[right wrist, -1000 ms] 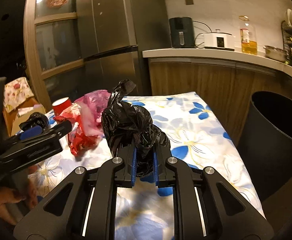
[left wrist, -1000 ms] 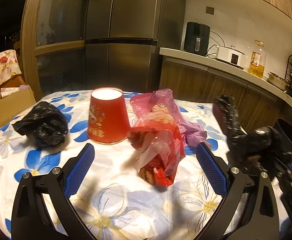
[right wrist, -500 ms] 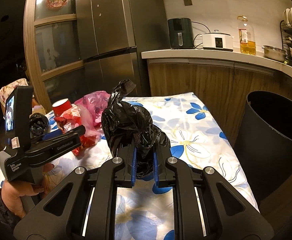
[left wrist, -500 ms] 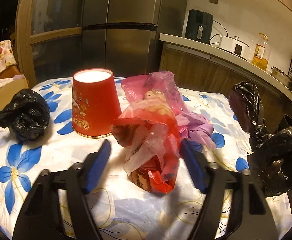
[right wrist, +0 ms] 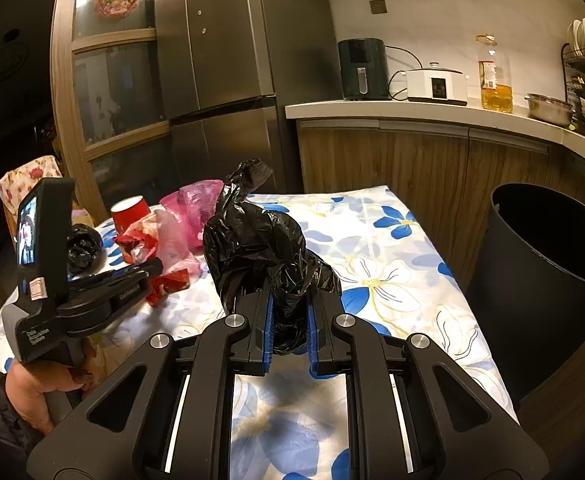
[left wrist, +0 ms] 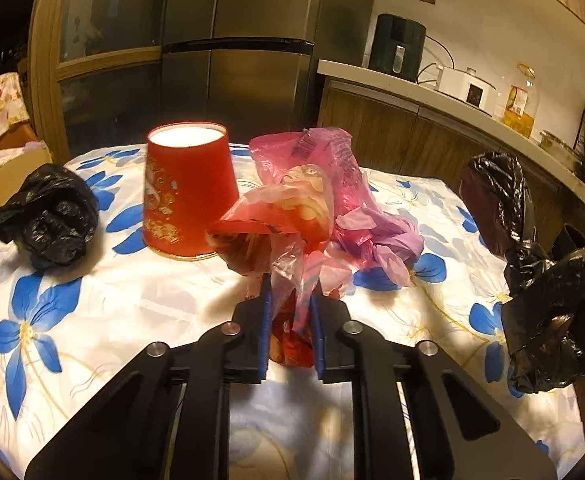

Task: Collect trash
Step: 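Lift the red-pink bag and black bag and carry both over the bin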

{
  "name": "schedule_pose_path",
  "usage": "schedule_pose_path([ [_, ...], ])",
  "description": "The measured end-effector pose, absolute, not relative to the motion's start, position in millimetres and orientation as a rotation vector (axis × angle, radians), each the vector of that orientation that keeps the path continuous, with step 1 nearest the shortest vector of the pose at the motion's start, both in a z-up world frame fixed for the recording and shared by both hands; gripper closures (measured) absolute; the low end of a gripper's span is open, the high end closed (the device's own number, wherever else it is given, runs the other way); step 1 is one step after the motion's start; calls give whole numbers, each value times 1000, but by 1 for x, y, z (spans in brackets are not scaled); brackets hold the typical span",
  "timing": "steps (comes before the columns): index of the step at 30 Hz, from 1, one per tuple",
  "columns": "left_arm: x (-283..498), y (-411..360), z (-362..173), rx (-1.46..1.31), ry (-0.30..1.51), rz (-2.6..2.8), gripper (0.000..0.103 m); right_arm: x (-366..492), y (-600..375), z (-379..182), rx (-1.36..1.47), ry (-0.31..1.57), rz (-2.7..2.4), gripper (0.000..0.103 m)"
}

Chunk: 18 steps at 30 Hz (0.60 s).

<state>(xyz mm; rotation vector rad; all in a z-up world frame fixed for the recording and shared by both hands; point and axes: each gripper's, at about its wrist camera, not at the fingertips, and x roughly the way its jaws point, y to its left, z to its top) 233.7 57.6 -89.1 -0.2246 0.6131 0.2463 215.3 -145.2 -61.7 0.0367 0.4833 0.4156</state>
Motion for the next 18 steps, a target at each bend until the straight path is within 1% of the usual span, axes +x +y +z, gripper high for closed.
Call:
schedule_pose_path([
  [9,189,51,-60,-238,564,291,89,196,-151,-49,40,452,426,90],
  [18,167,38,-43,-211,542,298,89,177,-162,-35,45,421,420,90],
])
